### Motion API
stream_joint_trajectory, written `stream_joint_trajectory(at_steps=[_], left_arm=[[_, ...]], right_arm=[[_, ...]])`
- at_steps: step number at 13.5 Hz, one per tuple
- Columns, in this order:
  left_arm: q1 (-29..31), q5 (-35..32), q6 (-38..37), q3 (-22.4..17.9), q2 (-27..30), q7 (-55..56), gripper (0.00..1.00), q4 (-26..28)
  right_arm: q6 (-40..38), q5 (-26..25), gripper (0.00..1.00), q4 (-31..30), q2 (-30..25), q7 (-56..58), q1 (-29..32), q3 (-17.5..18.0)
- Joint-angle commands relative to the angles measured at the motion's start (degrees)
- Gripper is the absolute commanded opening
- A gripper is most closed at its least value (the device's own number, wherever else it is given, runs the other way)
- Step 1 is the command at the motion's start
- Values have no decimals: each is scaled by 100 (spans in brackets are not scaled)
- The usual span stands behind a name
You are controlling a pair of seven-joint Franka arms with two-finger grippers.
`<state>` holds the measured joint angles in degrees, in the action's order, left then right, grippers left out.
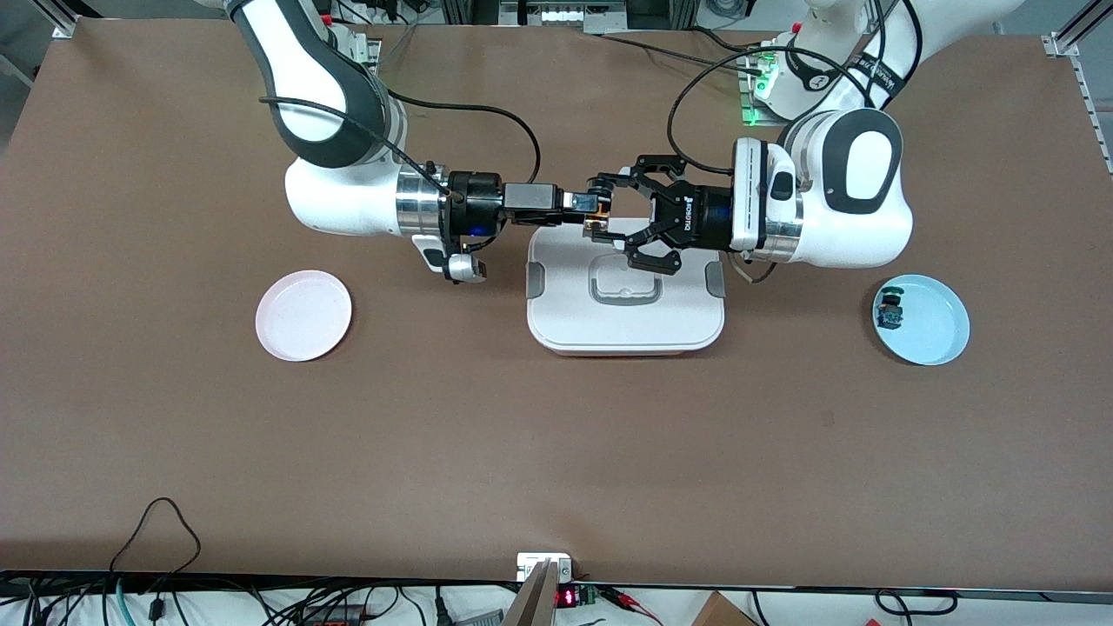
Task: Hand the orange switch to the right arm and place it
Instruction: 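Reach the right gripper toward the orange switch held by the left gripper, then close the right gripper on the orange switch beside the left gripper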
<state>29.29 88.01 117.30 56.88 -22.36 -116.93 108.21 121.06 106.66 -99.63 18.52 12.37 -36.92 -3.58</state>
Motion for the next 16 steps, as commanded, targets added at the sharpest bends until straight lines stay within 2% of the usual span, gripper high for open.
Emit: stream_joint_trajectory(at_steps=[1,4,16], left_arm=[[51,226,12,52,118,-40,0,68],[60,226,12,52,118,-49,0,68],[60,226,12,52,118,-49,0,68]], right_arm=[[93,136,99,14,-15,274,-69,-37],[111,136,97,14,-15,292,-69,-37],[260,338,97,23,46,301,-104,-37]])
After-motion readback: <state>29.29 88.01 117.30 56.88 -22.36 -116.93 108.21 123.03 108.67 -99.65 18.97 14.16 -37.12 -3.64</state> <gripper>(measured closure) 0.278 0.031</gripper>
